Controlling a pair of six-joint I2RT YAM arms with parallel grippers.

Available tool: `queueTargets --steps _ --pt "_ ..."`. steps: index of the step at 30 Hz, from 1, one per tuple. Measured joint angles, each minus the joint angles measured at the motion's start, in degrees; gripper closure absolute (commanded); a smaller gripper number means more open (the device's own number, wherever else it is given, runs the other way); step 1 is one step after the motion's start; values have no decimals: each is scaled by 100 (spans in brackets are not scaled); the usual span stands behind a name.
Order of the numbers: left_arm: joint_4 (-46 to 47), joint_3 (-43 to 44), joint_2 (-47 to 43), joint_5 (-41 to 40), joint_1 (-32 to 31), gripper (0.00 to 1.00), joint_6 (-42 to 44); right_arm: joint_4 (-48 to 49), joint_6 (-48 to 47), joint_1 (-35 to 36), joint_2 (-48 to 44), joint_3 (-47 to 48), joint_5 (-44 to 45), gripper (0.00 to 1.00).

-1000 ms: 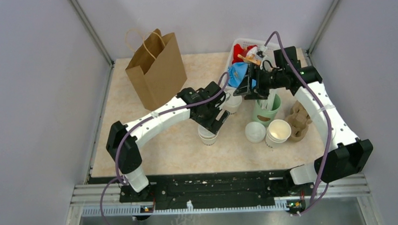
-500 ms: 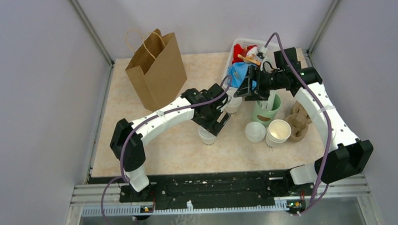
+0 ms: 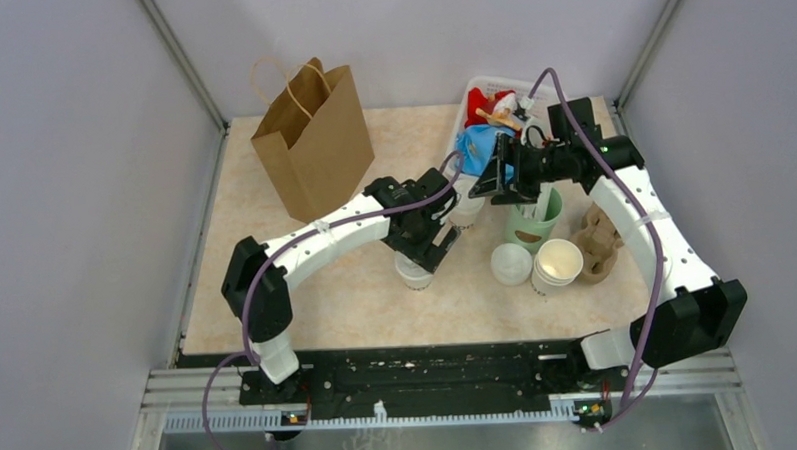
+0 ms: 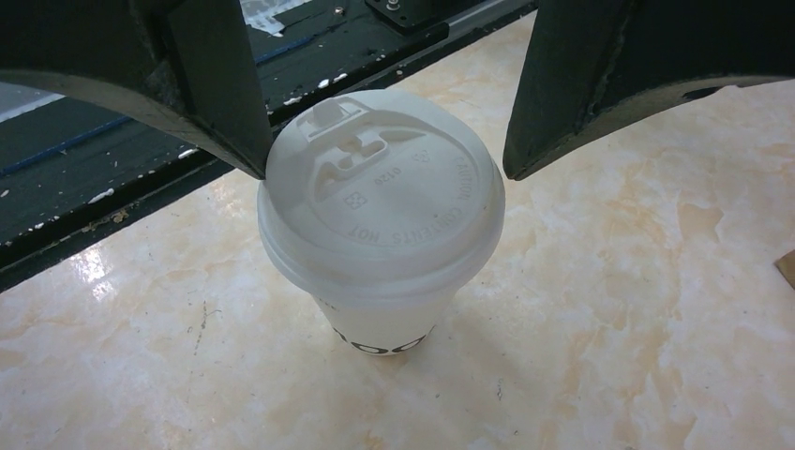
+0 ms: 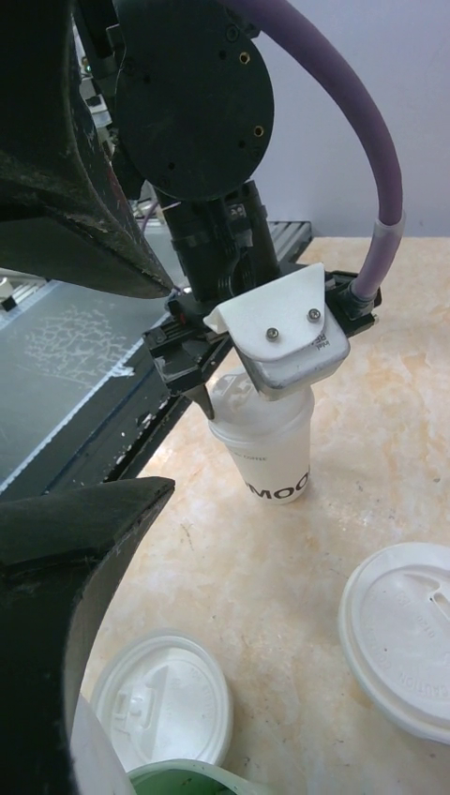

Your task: Pack the takeout coffee

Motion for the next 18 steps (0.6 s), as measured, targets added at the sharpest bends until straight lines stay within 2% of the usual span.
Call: queueTargets --steps 12,18 --pt "-313 450 -72 -109 0 2 -302 -155 -273 -2 0 -11 11 30" --pt "-151 310 -1012 236 44 4 -629 -337 -535 219 72 -131 114 33"
